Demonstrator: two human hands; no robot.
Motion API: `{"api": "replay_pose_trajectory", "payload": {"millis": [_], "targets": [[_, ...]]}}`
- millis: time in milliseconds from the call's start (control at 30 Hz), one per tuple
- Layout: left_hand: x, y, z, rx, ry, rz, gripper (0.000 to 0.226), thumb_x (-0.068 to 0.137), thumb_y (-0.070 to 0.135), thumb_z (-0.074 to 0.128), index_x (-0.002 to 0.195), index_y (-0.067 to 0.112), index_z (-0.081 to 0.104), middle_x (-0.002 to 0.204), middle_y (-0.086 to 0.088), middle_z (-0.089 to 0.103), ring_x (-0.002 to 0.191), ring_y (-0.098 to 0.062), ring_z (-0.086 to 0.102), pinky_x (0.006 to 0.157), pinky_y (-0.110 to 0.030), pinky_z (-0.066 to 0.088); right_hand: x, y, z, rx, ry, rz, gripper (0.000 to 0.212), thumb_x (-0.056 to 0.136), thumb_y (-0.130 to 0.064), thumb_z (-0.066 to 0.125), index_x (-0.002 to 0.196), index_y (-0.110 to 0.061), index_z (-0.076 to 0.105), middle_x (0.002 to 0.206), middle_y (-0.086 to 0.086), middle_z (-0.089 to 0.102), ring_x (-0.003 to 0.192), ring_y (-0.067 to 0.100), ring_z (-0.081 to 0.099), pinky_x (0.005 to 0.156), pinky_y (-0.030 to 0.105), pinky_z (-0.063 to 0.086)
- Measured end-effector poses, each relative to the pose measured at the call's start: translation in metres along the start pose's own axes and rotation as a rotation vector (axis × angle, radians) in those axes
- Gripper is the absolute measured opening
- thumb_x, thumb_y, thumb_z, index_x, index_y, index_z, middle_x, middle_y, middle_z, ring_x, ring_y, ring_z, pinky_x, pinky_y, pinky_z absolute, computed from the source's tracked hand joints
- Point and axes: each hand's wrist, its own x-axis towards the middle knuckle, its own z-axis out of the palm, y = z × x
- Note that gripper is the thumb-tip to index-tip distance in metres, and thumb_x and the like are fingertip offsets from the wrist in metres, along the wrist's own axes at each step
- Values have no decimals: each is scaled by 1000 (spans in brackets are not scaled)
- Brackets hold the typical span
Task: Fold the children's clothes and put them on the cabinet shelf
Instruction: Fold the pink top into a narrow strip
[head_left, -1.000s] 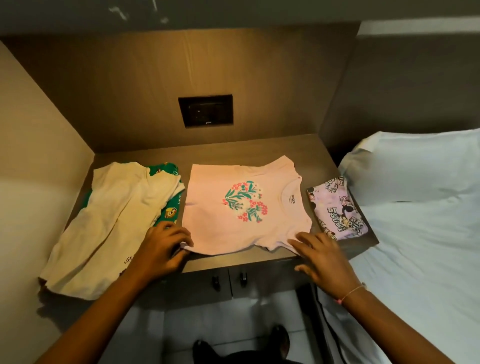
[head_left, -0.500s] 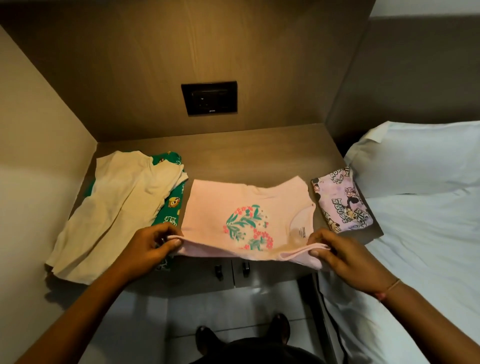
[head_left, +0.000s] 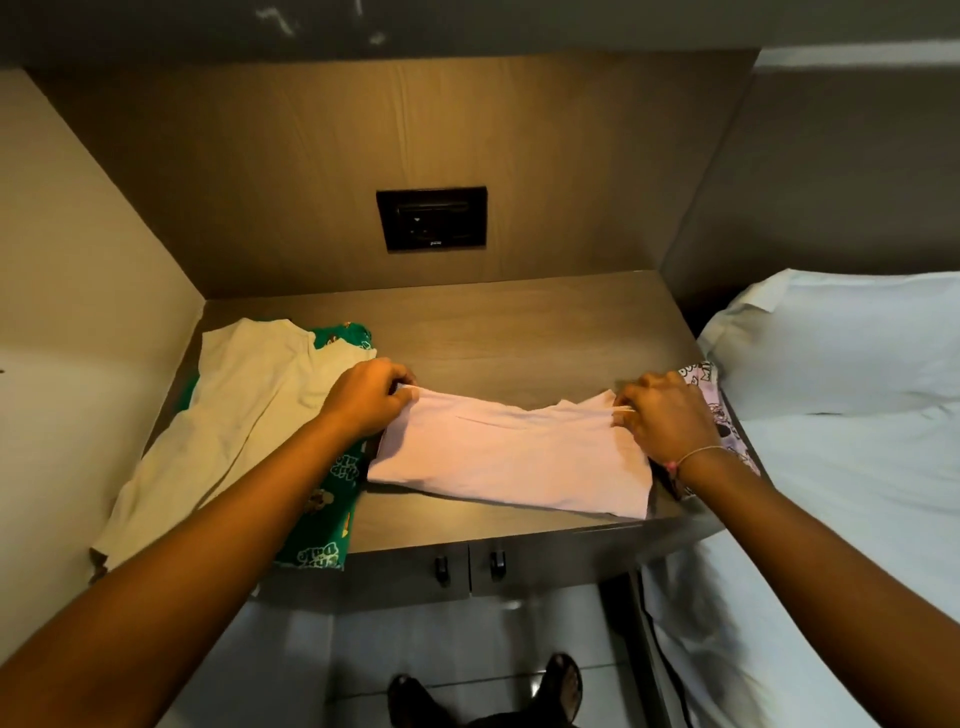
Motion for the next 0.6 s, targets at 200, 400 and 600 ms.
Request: {"api": "replay_pose_trajectory", "payload": {"millis": [200,400,600], "targets": [[19,-6,15,322,-46,237,55,88,46,61,139,31,46,138,1,54,121,-24,44,95,-41,37,14,-6,1,131,-167,-152,57,86,-45,65,138,-33,47,141,-3,52,128,24,42,103,45,38],[28,-3,18,417,-105,364,30,86,37,65,116,33,64,113,10,67,96,-11,39,78,-35,24,28,-14,4,84,-246,-148,43,86,-43,61,128,-35,58,125,-1,62,117,24,46,97,40,37],[16,-6,6,306,76,366,16,84,35,69,100,31,71,97,11,69,88,-7,37,79,-33,20,10,-19,0,223,-38,-122,18,77,-38,71,94,-31,69,94,-6,70,90,15,49,76,32,40]]}}
